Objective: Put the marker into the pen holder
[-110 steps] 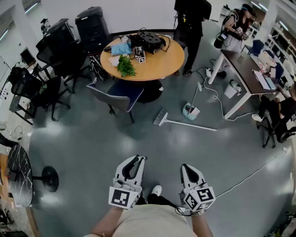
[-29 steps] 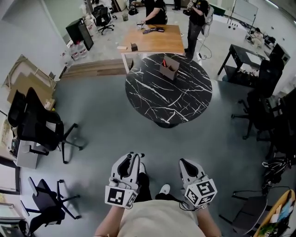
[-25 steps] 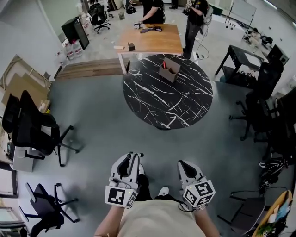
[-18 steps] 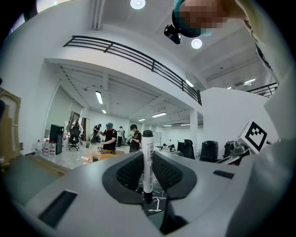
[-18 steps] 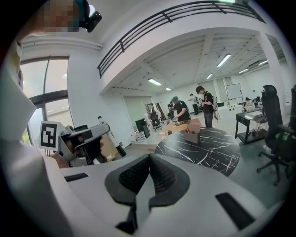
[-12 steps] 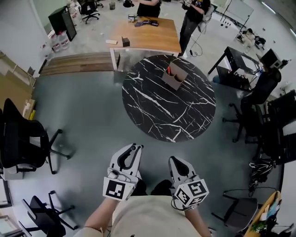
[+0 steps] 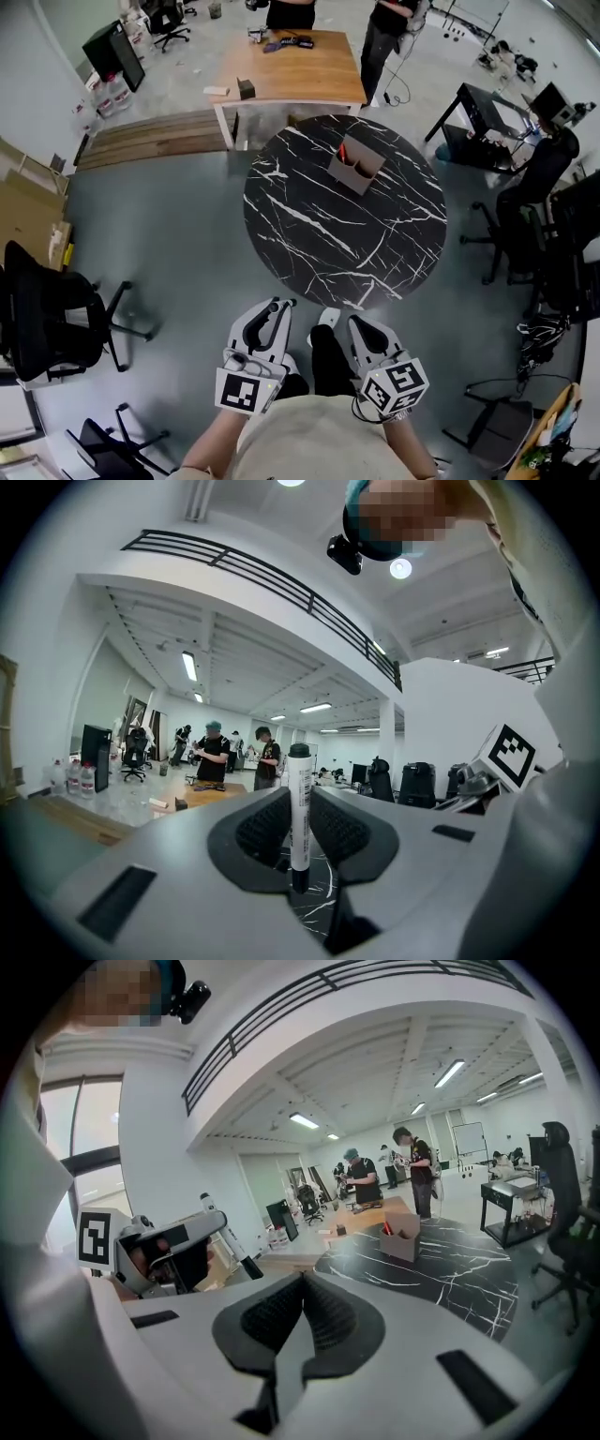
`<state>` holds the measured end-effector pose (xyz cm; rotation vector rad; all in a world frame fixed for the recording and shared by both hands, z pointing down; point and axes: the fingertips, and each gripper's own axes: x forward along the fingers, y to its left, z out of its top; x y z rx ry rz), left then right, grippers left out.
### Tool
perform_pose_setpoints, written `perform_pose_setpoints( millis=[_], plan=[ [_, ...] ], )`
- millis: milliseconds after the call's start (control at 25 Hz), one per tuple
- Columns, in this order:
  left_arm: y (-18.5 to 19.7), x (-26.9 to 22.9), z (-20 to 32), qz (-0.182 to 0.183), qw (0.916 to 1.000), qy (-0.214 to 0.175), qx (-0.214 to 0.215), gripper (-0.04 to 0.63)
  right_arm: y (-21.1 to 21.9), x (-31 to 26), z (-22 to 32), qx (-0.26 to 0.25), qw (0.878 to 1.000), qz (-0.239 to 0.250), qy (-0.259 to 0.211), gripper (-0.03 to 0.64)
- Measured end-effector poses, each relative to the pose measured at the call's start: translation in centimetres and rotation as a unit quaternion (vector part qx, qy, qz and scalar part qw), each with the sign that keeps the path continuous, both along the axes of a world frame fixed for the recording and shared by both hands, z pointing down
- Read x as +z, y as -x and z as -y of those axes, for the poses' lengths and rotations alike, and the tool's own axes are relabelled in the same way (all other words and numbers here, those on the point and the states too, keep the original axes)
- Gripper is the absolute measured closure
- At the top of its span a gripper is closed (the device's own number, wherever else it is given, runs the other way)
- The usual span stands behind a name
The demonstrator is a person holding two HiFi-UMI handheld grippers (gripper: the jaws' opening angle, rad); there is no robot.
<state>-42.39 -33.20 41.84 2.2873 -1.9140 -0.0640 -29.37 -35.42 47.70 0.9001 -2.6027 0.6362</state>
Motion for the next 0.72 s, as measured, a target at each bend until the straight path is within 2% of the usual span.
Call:
perform_pose_setpoints(
  millis=[120, 240, 400, 560, 720],
  plan=[
    [-0.2, -0.2, 4.4, 0.003, 1.0, -0.005, -0.001, 0.523, 0.3, 0.6, 4.6, -0.004, 1.0, 0.012, 0.005, 0.6],
    [-1.1, 0.0, 9.2, 0.02, 0.9998, 0.007, 0.004, 0.523, 0.4, 0.9, 9.6, -0.017, 1.0, 0.017, 0.007, 0.6],
    [-2.3, -1.2, 16.0, 0.019, 0.9998, -0.002, -0.007, 0.523, 0.2, 0.3, 16.0, -0.038, 0.999, 0.028, 0.003, 0.6],
    [-3.0, -1.8, 21.3, 0.024, 0.9995, -0.013, -0.014, 0.523, -0.3, 0.4, 20.7, -0.055, 0.998, 0.023, -0.003, 0.6],
    [-4.1, -1.7, 25.3, 0.029, 0.9995, -0.007, 0.004, 0.523, -1.3, 0.7, 23.9, -0.04, 0.999, 0.022, 0.007, 0.6]
  ],
)
